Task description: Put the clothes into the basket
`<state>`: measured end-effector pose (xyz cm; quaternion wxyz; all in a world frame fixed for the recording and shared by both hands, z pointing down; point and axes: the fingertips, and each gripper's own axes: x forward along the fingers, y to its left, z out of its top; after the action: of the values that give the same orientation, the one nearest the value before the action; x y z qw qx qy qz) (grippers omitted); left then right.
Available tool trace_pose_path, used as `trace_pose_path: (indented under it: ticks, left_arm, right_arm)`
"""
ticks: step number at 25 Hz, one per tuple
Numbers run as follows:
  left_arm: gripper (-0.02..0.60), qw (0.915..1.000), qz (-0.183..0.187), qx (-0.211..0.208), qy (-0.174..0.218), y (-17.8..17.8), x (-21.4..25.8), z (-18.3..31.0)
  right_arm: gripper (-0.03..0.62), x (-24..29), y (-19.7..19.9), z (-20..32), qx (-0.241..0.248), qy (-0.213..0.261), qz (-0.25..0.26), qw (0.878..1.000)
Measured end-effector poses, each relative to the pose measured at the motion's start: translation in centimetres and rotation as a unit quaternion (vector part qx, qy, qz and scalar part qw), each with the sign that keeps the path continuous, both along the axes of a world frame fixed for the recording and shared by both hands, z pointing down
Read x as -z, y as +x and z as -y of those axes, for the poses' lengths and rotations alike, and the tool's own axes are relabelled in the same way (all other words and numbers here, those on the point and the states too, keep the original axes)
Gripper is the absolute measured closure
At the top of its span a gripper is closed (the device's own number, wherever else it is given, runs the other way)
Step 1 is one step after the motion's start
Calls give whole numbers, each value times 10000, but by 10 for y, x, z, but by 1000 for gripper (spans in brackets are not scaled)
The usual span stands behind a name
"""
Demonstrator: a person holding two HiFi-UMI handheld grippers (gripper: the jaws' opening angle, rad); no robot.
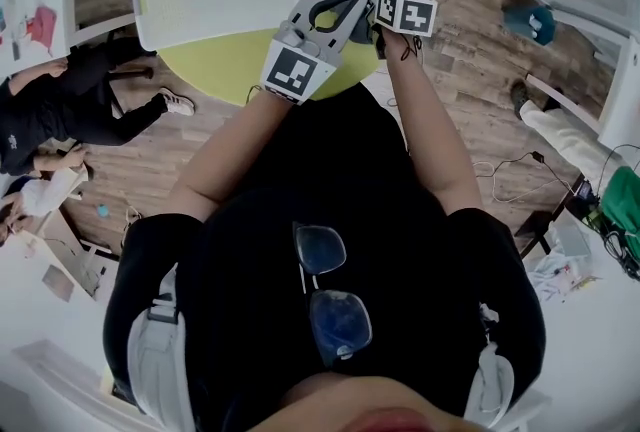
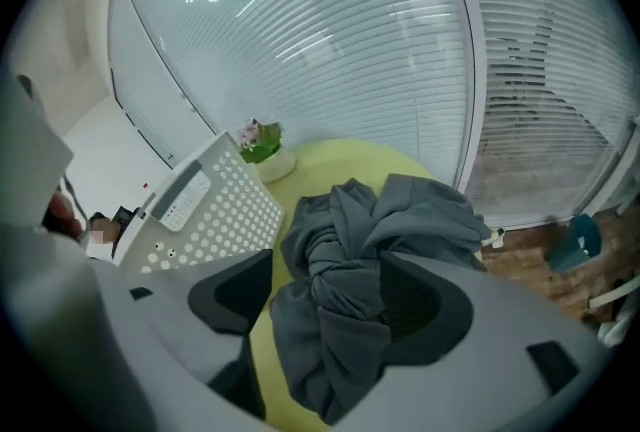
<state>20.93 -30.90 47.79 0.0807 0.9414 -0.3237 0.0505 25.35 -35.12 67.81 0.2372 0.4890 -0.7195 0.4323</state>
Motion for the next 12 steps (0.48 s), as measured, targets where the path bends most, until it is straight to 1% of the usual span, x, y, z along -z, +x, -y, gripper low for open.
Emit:
trace_pose_path:
  ticks: [2,5,9,12]
  left_arm:
    - [572,9998,-123,129,36,0,-3,1]
    - [571,9996,-150,254,-4,-3,-6,1]
    - [571,9994,-125,334,-53,-10,-7,1]
    - [571,9989,-137,450,-78,-15,-6,1]
  right_arm:
    - [236,-19,2,4,-88,-198,-123,9997]
    - [189,-46,8,4,-272,-525,-318,9977]
    - [177,-83,5,2,-268,-914,-520,9941]
    - [175,-99,0,7,-153,-984,-601,9932]
